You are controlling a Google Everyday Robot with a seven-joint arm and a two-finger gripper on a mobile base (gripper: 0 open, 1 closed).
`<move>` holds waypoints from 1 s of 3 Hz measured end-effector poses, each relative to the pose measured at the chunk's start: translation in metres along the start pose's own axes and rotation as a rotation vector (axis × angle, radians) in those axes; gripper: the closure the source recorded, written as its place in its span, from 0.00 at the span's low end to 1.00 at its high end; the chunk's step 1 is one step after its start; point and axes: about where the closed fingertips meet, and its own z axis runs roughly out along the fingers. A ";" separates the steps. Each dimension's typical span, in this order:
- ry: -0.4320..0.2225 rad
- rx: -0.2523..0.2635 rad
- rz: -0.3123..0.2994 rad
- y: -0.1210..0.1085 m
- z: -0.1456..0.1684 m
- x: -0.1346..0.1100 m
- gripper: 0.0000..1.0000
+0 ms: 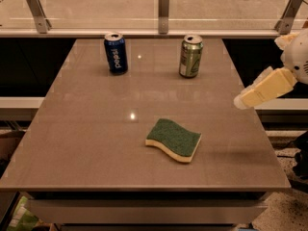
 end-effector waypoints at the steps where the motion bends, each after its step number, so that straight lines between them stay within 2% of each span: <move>1: -0.091 0.030 0.054 -0.006 0.016 0.001 0.00; 2: -0.182 0.060 0.090 -0.011 0.030 -0.001 0.00; 3: -0.241 0.080 0.092 -0.014 0.041 -0.007 0.00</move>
Offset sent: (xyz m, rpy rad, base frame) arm 0.0427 0.0055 -0.0311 0.2682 -0.2013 -0.0863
